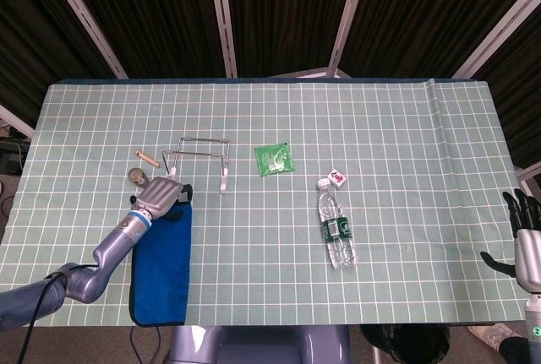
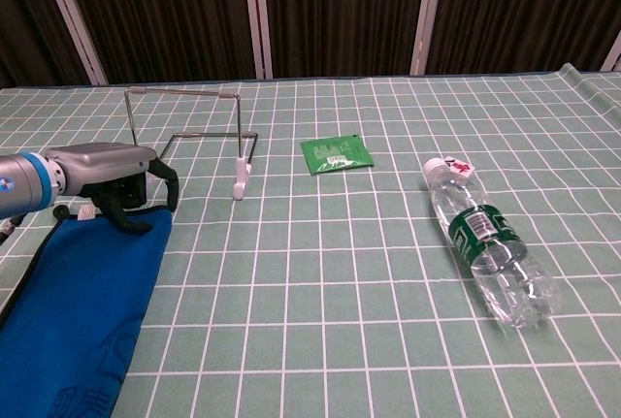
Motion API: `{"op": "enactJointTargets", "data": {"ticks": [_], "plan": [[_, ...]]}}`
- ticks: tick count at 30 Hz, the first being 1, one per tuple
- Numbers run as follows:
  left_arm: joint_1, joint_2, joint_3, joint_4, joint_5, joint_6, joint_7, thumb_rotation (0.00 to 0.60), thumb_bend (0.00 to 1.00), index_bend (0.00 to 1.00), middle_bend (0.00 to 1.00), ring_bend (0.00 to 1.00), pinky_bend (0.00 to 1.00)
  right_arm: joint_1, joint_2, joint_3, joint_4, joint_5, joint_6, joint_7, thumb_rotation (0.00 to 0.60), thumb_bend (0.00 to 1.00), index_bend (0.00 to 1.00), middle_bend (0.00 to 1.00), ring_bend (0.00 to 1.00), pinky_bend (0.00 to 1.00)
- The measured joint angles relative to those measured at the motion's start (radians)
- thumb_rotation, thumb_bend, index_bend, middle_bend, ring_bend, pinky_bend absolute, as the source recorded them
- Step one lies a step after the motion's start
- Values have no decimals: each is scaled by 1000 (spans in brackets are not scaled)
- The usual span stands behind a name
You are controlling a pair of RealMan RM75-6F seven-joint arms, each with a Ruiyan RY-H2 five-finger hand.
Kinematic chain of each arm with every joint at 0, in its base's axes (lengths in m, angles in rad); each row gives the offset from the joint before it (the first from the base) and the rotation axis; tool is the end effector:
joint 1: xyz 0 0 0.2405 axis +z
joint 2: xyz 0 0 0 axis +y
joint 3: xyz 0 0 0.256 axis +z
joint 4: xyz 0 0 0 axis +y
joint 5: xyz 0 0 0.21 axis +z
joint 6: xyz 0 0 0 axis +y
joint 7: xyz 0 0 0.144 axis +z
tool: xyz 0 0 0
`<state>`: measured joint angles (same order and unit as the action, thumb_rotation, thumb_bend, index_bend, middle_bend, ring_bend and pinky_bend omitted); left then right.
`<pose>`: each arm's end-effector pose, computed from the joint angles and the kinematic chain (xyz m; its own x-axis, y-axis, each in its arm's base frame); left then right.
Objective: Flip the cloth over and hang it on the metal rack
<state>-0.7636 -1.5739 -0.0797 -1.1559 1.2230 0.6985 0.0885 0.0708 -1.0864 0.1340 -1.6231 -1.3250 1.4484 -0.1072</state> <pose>-0.2230 0.3645 -0.0333 0.5469 0.4352 0.7152 0.8330 -0.3684 -0.4128 -0.3311 -0.1919 0.1858 0.4850 0.0241 0.8742 -0.8631 0.1740 0.4741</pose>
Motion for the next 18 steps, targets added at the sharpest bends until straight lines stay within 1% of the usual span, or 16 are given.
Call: {"op": "enactJointTargets", "data": {"ticks": [4, 8, 12, 18], "plan": [[1, -2, -2, 0, 8, 2, -29, 600, 384, 433, 968, 948, 1000, 0, 0, 0, 0, 0, -1, 0, 600, 0, 0, 0, 0, 0], [-2, -3, 1, 4, 19, -9, -47, 600, 386, 477, 968, 949, 1000, 0, 0, -1, 0, -1, -1, 0, 600, 0, 0, 0, 0, 0], [-4, -6, 1, 8, 20, -10, -50, 600, 387, 561, 968, 949, 1000, 0, 0, -1, 1, -1, 1, 1, 600, 0, 0, 0, 0, 0], [-1, -2, 2, 4, 16, -6, -44, 600, 410, 636, 968, 949, 1000, 0, 0, -1, 0, -2, 1, 1, 600, 0, 0, 0, 0, 0]]}}
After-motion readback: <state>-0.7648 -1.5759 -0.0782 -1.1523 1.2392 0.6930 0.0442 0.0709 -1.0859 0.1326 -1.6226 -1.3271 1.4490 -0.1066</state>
